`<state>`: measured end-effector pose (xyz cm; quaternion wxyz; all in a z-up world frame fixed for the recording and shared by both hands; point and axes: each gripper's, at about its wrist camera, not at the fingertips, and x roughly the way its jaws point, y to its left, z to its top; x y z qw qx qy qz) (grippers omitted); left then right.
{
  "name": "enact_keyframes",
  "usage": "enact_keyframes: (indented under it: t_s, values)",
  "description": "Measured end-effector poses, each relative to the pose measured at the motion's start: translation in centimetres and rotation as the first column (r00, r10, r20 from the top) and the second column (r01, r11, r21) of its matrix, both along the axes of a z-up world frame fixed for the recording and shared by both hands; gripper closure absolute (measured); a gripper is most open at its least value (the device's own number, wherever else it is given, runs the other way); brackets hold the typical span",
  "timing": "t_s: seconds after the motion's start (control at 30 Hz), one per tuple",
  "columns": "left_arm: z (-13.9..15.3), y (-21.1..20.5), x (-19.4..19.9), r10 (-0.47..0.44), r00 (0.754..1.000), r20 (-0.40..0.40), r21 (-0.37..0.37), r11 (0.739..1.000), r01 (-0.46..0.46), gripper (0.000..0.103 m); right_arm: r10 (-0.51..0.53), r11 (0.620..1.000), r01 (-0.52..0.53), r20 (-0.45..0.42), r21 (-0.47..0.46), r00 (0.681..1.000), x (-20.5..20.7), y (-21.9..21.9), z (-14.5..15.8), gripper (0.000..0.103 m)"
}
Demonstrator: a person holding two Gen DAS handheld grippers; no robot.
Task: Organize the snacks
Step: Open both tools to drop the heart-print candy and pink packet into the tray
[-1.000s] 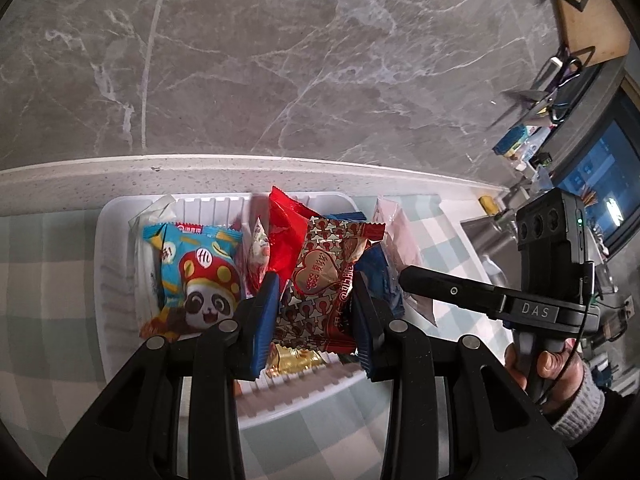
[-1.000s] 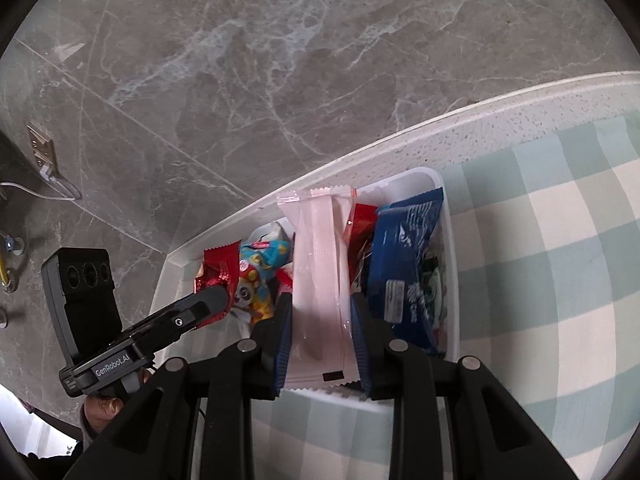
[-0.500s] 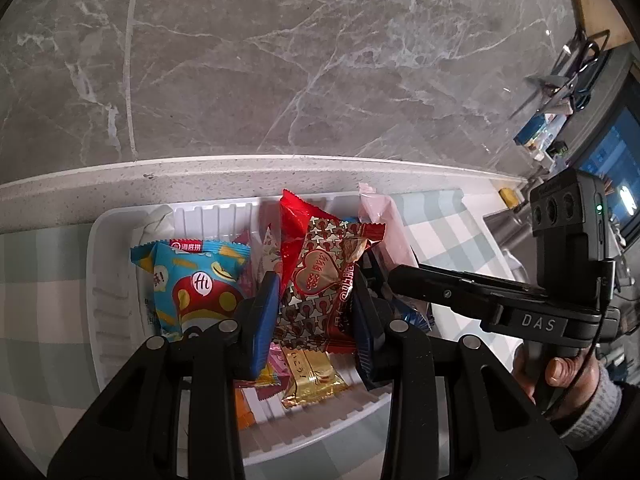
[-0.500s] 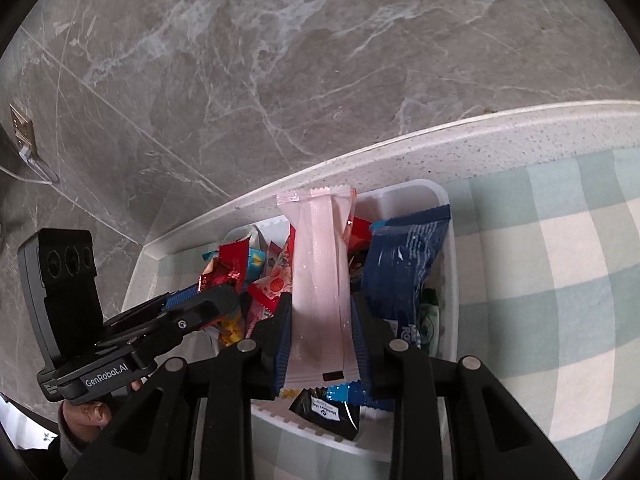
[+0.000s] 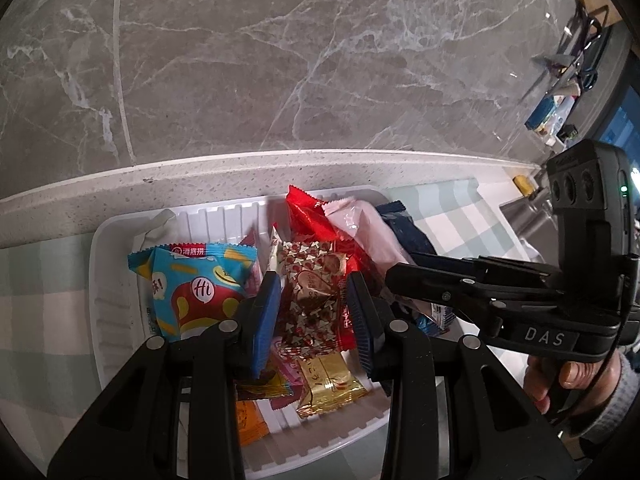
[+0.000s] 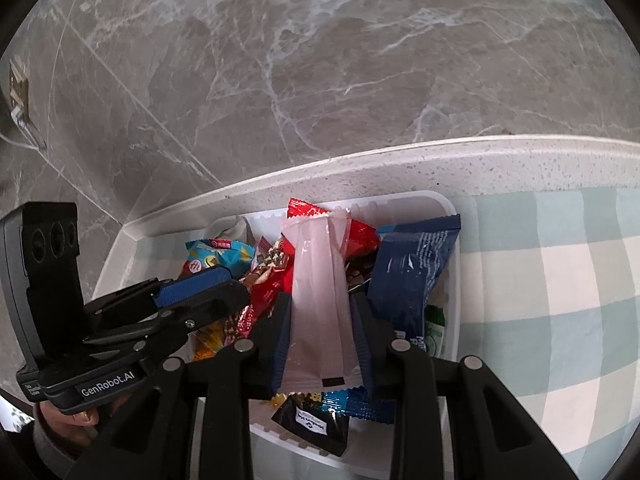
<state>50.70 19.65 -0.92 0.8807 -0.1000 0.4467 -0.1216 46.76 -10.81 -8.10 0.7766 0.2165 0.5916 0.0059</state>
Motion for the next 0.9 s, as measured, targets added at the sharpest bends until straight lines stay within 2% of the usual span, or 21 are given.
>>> enact_keyframes:
  t_s: [0.23, 0.33, 0.43, 0.67, 0.8, 0.9]
  values:
    - [-0.5, -1.0, 0.0, -0.004, 1.0, 0.013, 0.047, 0.999, 0.003, 0.067, 0.065, 0.995, -0.065, -0.004, -0.077, 0.998, 0.2, 1.4, -0.1, 0.069]
    - [-0.5, -1.5, -0.1, -0.011, 1.0, 0.021, 0.061, 0.998, 0.01, 0.059, 0.095, 0.989, -0.095, -0.007, -0.116, 0.995, 0.3, 2.1, -0.1, 0.068]
    - [-0.4, -1.9, -0.2, -0.01, 0.999, 0.032, 0.078, 0.997, 0.007, 0.058, 0.114, 0.983, -0.115, -0.011, -0.141, 0.993, 0.5, 2.6, -0.1, 0.067]
    - [0.2, -1.6, -0.5, 0.01, 0.999, 0.053, 0.092, 0.996, -0.015, 0.045, 0.14, 0.974, -0.14, -0.011, -0.177, 0.99, 0.7, 3.2, 0.3, 0.064]
    - [0.7, -0.9, -1.1, 0.033, 0.997, 0.065, 0.1, 0.994, -0.039, 0.033, 0.146, 0.971, -0.143, 0.001, -0.192, 0.989, 0.4, 3.0, 0.6, 0.059]
    - [1.1, -0.5, -1.4, 0.046, 0.996, 0.074, 0.094, 0.994, -0.053, 0.032, 0.153, 0.968, -0.148, 0.011, -0.205, 0.988, 0.2, 2.9, 0.9, 0.054]
